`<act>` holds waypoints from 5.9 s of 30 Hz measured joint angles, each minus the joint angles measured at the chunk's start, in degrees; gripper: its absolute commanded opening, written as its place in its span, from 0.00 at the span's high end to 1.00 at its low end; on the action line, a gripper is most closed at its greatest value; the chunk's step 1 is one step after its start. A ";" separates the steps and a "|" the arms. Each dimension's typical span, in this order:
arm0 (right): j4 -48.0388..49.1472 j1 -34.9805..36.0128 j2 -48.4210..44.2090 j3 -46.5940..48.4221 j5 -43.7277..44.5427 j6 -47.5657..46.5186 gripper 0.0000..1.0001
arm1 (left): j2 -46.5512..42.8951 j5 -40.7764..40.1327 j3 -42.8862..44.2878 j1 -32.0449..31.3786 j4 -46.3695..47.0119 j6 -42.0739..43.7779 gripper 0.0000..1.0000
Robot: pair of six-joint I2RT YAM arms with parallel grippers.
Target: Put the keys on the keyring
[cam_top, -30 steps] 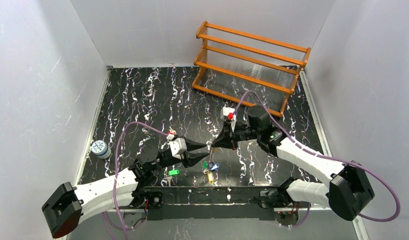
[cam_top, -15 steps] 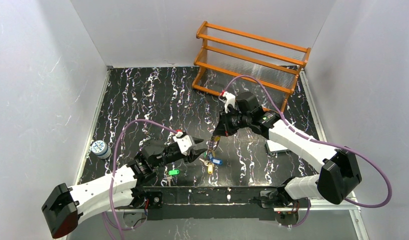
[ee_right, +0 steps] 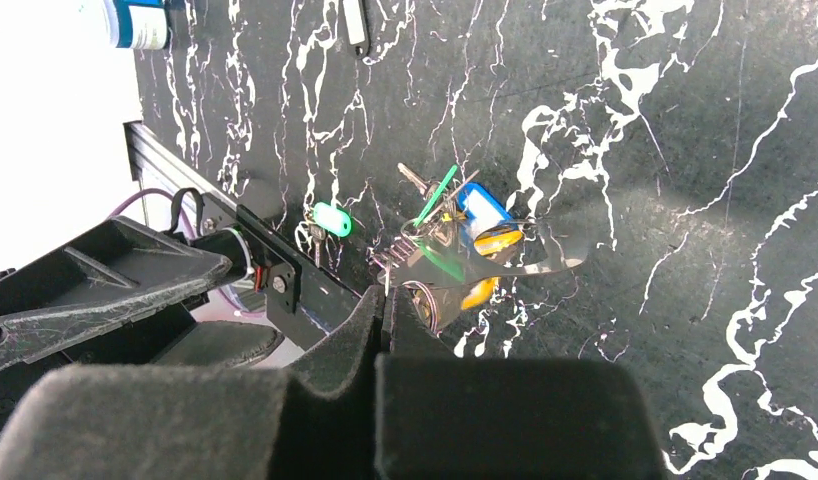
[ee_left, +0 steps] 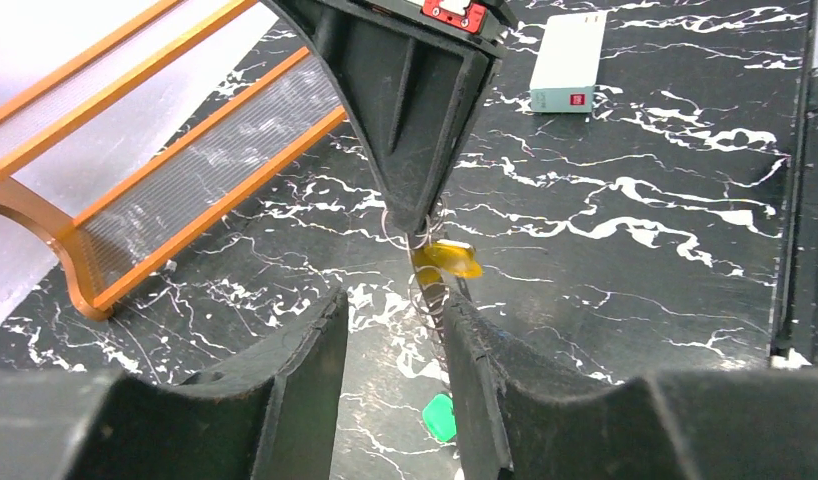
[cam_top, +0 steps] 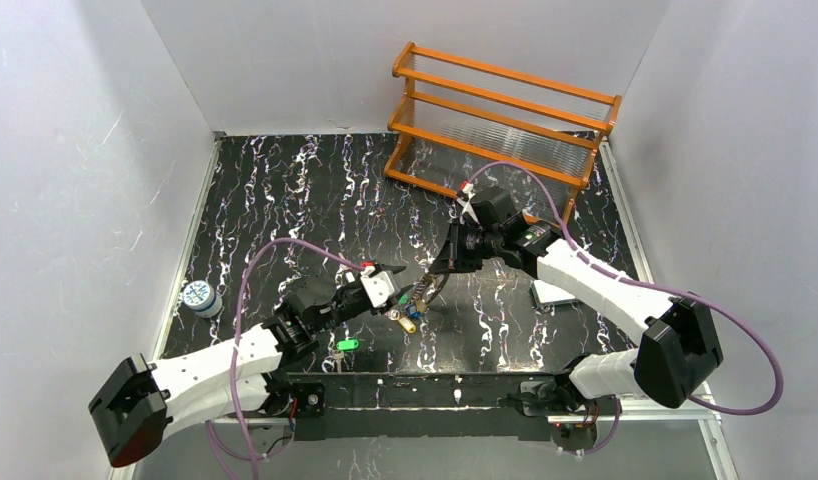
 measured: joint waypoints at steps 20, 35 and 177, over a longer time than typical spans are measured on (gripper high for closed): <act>-2.56 -9.11 3.23 -4.20 9.88 -6.91 0.01 | 3.23 -12.83 -1.55 0.00 -2.49 -17.57 0.19; 8.87 -10.60 30.82 9.22 -0.87 -17.77 0.20 | 9.03 -21.75 1.49 2.47 -19.10 -40.83 0.16; 5.07 -7.87 15.89 -10.16 -16.92 -20.44 0.51 | 31.87 0.74 1.01 -8.90 5.35 23.02 0.89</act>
